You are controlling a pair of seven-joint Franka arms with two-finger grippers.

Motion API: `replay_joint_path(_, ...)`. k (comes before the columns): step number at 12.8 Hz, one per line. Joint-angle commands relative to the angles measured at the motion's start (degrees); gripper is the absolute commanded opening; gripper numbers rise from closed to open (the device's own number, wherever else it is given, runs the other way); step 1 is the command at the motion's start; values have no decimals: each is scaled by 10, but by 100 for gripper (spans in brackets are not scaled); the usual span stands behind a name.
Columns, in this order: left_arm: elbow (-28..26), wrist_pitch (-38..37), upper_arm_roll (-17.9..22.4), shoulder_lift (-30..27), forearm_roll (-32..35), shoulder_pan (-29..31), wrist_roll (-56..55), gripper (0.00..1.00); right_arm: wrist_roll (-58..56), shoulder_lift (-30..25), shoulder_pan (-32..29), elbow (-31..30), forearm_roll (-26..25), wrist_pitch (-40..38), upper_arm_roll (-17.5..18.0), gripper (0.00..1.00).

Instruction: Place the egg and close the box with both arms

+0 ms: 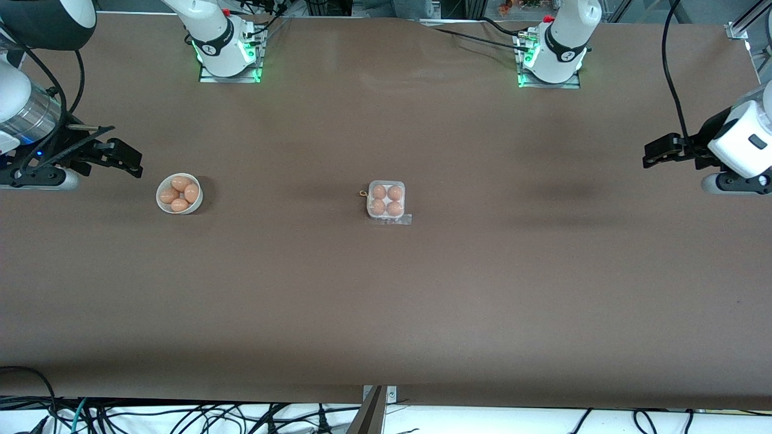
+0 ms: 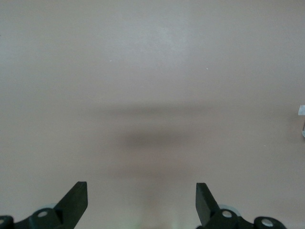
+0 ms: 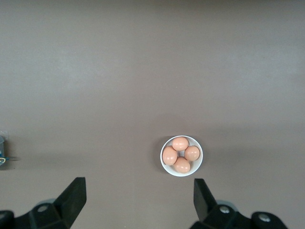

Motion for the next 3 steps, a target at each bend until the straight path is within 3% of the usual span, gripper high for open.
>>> replay_joint_path(1, -3, 3, -13, 6, 14, -4, -2, 100, -4, -3, -5, -1, -4, 2, 4, 100)
replay_joint_path(3, 0, 11, -14, 16, 14, 0, -2, 100, -1, -2, -5, -1, -2, 2, 4, 100)
